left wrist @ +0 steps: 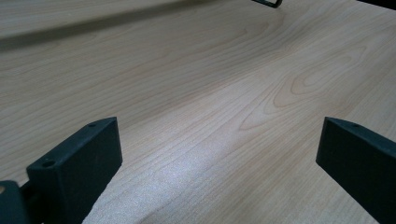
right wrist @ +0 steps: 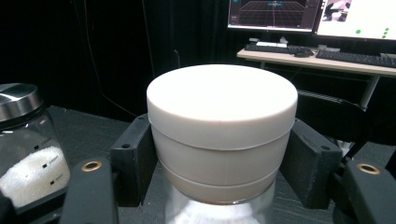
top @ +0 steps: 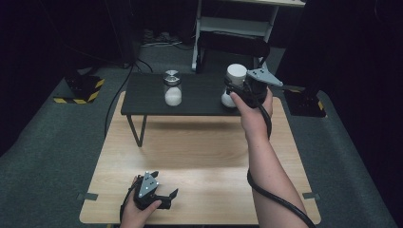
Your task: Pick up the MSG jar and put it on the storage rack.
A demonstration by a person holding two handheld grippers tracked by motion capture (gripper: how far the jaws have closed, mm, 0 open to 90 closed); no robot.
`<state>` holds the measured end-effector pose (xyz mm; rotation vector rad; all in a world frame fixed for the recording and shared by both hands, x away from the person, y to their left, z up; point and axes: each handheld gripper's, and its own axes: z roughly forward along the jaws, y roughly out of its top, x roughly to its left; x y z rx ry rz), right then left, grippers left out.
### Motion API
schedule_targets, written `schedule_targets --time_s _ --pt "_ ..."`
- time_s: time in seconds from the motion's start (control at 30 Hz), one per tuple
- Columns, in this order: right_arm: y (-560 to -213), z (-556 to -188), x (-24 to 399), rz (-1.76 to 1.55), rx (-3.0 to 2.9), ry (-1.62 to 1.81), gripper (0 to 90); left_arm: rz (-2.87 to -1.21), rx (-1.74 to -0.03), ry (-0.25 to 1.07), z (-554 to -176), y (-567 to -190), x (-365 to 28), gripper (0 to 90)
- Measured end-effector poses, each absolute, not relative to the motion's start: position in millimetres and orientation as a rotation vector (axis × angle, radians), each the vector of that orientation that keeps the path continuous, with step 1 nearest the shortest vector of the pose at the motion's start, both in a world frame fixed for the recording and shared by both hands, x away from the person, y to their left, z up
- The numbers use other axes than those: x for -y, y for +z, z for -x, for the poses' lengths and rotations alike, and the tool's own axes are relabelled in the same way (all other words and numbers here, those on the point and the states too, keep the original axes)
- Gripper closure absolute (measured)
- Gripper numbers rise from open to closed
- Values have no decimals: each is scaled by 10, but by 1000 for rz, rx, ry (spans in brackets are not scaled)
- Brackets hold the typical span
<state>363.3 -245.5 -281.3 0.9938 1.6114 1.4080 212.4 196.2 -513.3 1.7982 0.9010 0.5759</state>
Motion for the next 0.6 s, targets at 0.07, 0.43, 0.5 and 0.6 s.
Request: schedule_targets --time_s 0.07,0.43,0.5,0.6 --pt "-2820 -3652 2434 -994 -1611 1400 344 -1801 -895 575 -2128 -5132 -1969 6" --pt "-2936 -3710 2383 -983 -1589 1397 344 -1788 -897 563 -2133 -5144 -1992 6" --pt "-2941 -3709 2390 -988 -1586 1400 344 -1790 -898 565 -2132 -5142 -1989 6" --pt "-2957 -3714 2420 -1001 -1578 1412 344 -1792 -895 567 -2129 -5141 -1987 6"
